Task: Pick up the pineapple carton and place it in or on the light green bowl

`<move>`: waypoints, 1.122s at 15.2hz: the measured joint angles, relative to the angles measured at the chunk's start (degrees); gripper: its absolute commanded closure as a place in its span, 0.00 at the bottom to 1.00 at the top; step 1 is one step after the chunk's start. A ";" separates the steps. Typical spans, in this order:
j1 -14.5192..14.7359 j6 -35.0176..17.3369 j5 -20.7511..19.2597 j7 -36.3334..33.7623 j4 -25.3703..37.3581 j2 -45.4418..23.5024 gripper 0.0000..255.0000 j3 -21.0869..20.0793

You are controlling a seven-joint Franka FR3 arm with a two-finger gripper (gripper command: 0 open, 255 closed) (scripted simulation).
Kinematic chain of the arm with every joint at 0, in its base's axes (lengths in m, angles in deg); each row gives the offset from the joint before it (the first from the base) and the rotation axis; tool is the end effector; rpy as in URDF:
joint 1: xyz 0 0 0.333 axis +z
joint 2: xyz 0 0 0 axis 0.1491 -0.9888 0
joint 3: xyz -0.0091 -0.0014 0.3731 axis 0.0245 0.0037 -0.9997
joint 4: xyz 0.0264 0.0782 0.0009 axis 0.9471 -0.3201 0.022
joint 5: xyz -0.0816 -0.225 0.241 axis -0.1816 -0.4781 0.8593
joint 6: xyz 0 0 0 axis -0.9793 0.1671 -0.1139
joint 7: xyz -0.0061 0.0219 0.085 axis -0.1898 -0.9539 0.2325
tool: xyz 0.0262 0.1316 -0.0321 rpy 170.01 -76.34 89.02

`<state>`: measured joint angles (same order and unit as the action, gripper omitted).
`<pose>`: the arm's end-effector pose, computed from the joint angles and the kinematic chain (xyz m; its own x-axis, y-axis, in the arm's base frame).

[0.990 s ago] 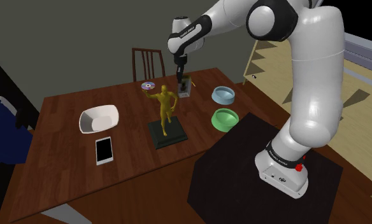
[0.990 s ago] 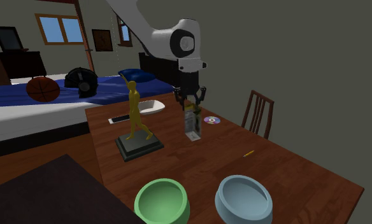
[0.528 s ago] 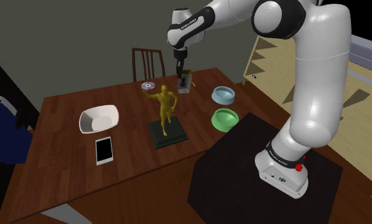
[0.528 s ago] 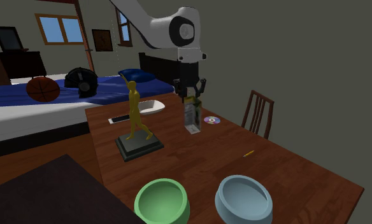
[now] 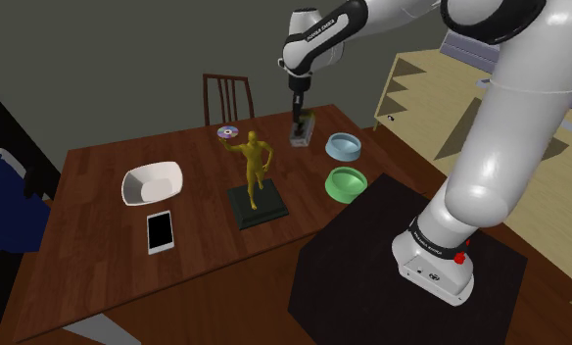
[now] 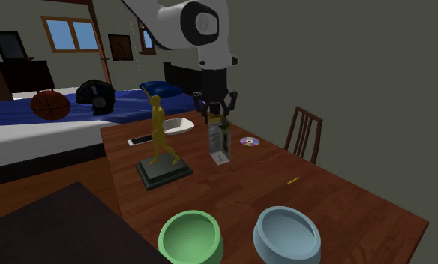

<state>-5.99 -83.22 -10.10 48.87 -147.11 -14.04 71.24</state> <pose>0.5536 -0.0530 0.3956 0.7808 0.6245 -0.0191 0.6248 -0.7805 0.0208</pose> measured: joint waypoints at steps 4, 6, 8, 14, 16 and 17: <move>-0.97 -1.55 -1.46 1.41 -9.68 8.21 1.00 1.23; -1.29 -1.40 -2.54 1.51 -14.24 13.02 1.00 1.68; -2.01 -1.26 -3.60 2.18 -18.28 17.30 1.00 2.35; -4.87 -0.36 -7.39 3.87 -30.40 30.58 1.00 4.13; -6.14 1.10 -8.76 4.57 -33.60 35.33 1.00 4.67; -6.81 1.79 -9.40 5.05 -35.00 37.47 1.00 5.01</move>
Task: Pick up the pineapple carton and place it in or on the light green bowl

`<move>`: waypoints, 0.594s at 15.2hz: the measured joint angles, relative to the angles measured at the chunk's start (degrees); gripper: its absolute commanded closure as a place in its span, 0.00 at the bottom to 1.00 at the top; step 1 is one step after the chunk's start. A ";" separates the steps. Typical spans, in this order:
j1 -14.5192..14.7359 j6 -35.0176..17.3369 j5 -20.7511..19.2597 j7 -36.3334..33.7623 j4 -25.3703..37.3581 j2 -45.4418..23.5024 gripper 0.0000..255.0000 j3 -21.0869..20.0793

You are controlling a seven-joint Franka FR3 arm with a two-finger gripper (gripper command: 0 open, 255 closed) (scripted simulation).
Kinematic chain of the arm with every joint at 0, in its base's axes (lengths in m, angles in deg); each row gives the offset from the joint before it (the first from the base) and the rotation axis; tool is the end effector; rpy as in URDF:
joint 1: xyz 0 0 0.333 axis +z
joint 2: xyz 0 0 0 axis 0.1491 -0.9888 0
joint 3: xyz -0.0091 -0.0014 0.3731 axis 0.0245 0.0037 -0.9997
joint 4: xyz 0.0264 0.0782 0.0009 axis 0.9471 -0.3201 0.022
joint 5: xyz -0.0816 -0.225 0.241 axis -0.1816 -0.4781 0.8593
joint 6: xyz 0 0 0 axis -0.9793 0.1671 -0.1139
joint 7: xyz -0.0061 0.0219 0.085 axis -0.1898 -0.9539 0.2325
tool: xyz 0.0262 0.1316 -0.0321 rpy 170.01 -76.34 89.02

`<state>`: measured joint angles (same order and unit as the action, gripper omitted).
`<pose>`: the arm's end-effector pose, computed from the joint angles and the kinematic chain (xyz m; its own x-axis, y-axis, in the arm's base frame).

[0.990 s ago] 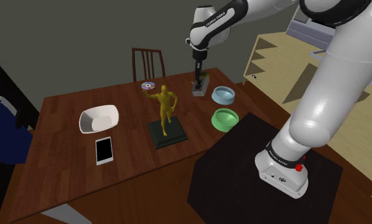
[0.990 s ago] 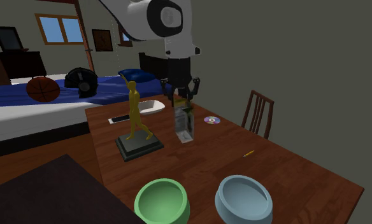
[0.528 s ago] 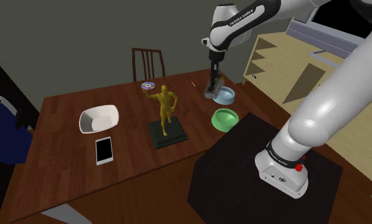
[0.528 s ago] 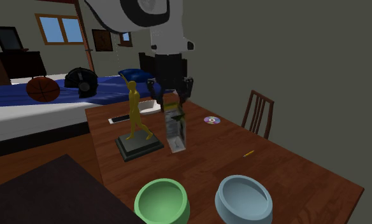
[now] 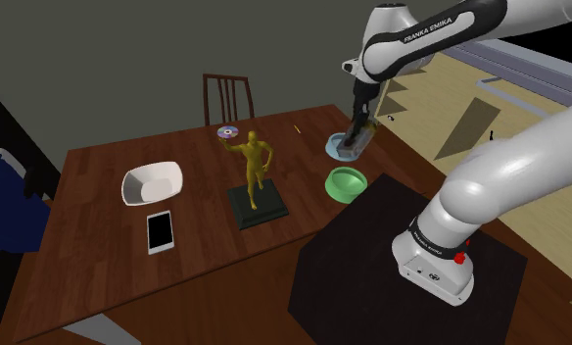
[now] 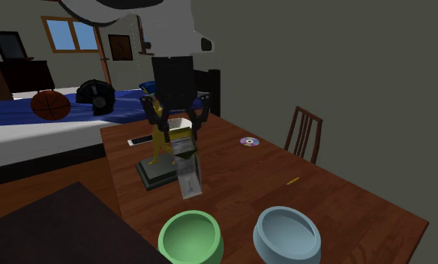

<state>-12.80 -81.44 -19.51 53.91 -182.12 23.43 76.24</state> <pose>0.3029 -0.1091 0.4317 0.7808 0.6245 -0.0190 0.6248 -0.7805 0.0205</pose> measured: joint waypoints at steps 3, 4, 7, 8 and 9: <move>-0.65 -1.24 -0.68 0.48 -2.13 0.91 1.00 0.53; -0.73 -1.91 -0.78 0.60 -2.49 0.60 1.00 0.70; -0.73 -4.99 -0.91 0.61 -3.84 -1.16 1.00 1.05; -0.67 -6.11 -0.89 0.61 -4.15 -1.99 1.00 1.16; -0.70 -6.84 -0.94 0.67 -4.46 -2.39 1.00 1.28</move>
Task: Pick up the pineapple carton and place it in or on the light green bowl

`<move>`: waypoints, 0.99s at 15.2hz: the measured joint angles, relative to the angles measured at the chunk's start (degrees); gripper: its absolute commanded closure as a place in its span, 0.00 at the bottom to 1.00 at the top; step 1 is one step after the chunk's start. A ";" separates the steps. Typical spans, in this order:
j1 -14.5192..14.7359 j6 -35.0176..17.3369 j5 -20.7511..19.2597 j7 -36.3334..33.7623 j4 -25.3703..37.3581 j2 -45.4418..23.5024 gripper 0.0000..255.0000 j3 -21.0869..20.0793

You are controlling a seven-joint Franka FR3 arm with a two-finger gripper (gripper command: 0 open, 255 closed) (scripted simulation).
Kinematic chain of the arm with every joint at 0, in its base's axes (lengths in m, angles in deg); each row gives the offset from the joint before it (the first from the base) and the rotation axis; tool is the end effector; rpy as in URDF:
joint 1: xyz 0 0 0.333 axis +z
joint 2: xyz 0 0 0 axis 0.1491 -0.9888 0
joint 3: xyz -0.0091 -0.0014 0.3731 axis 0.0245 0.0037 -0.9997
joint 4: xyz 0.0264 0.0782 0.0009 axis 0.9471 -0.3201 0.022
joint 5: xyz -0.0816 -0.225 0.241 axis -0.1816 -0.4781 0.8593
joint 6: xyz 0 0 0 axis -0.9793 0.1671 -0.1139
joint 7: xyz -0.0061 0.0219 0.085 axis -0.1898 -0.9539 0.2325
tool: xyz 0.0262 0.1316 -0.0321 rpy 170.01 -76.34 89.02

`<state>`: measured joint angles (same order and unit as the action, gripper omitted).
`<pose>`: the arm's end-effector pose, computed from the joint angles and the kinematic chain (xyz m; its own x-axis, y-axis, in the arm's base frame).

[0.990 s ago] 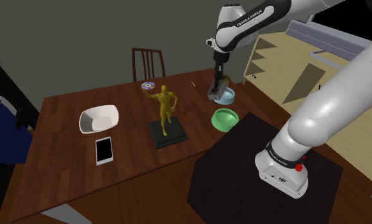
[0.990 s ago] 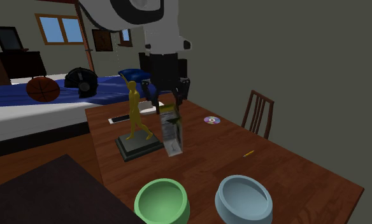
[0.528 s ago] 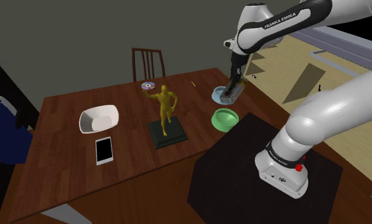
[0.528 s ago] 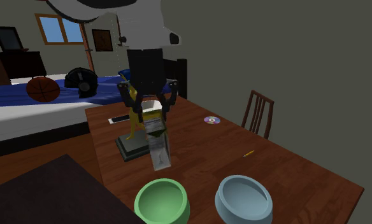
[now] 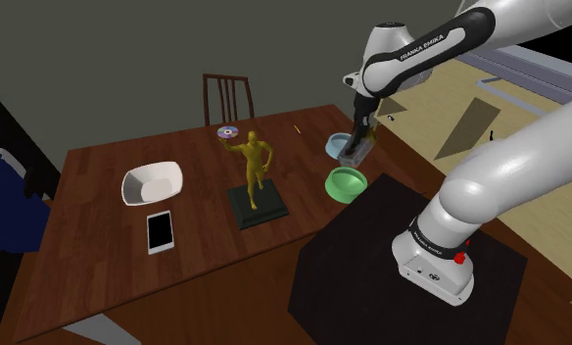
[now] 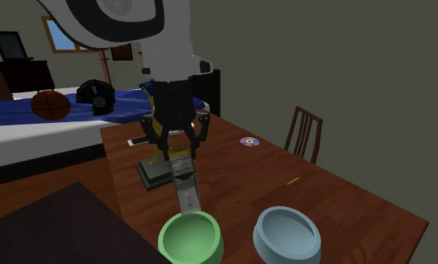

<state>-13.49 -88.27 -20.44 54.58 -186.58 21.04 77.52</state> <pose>0.2978 -0.1138 0.3984 0.7803 0.6251 -0.0194 0.6254 -0.7800 0.0196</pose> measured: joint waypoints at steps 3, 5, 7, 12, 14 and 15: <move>0.15 -3.30 0.05 -0.03 -1.01 -2.32 1.00 0.30; 0.16 -5.11 0.00 -0.01 -1.76 -3.37 1.00 0.48; 0.26 -7.05 0.10 0.10 -2.13 -4.95 1.00 0.70; 0.70 -12.54 0.65 0.37 -3.13 -9.48 1.00 1.20; 0.90 -14.59 0.98 0.54 -3.42 -11.26 1.00 1.37; 1.01 -15.64 1.21 0.70 -3.48 -12.25 1.00 1.48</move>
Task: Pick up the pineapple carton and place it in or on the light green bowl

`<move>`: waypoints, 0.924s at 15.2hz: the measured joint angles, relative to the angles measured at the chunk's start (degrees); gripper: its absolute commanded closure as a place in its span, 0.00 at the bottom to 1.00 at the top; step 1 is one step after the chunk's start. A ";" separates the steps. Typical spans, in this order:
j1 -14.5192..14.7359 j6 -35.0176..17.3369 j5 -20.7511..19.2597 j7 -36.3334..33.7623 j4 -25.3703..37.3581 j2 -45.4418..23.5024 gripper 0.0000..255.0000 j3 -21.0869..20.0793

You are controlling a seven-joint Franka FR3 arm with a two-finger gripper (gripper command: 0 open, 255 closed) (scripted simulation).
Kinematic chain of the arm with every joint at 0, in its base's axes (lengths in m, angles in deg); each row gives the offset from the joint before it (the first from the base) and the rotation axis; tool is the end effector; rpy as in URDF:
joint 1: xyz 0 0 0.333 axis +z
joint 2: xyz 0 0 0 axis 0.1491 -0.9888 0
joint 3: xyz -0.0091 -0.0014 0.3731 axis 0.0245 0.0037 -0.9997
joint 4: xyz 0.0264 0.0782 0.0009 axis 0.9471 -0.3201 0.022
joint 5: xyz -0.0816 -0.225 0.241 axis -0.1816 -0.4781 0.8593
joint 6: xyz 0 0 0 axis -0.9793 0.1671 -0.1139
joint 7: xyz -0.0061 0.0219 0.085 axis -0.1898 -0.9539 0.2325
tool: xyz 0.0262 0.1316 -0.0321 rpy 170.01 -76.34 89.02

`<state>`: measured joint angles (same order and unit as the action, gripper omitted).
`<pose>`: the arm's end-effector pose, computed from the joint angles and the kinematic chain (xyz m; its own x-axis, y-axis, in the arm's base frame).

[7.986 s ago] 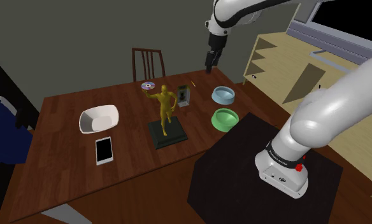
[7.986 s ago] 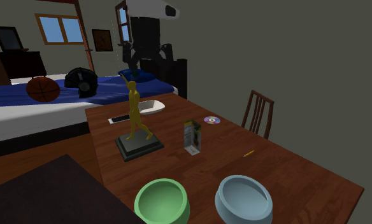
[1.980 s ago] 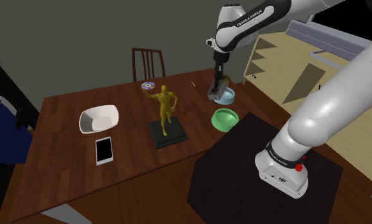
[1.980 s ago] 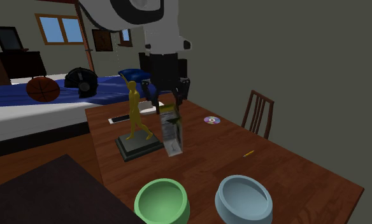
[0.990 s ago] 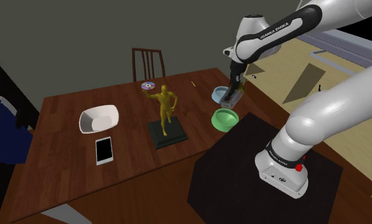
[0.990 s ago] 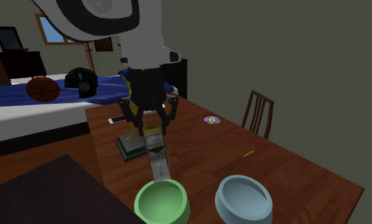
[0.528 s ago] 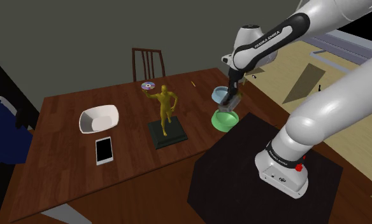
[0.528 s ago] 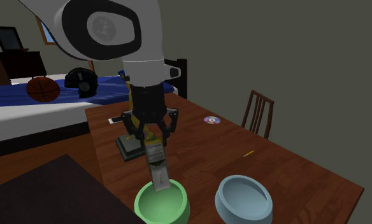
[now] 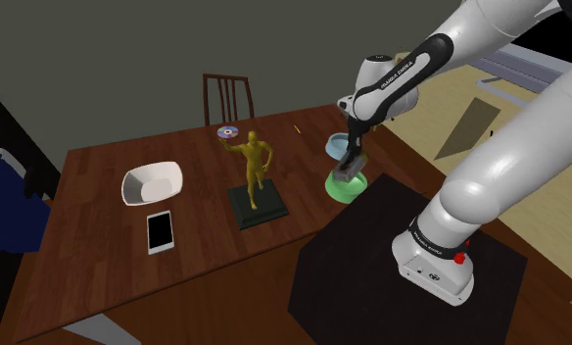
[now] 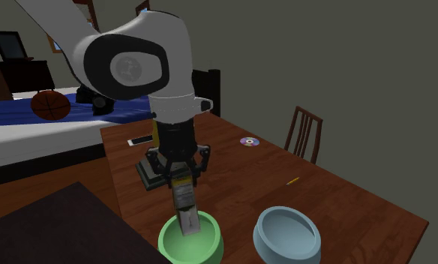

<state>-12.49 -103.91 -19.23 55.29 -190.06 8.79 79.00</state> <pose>0.3214 -0.1152 0.3322 0.7802 0.6252 -0.0193 0.6255 -0.7800 0.0196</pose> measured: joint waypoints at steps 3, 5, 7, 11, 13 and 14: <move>0.18 -2.10 0.42 0.30 -0.26 -1.84 1.00 0.19; 0.19 -2.42 0.48 0.38 -0.30 -2.11 1.00 0.23; 0.20 -2.48 0.50 0.39 -0.29 -2.17 1.00 0.24; 0.20 -2.52 0.51 0.39 -0.29 -2.18 0.00 0.24; 0.20 -2.52 0.51 0.39 -0.29 -2.18 0.00 0.24; 0.20 -2.52 0.51 0.39 -0.28 -2.18 0.00 0.24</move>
<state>-12.29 -106.43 -18.73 55.68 -190.34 6.61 79.24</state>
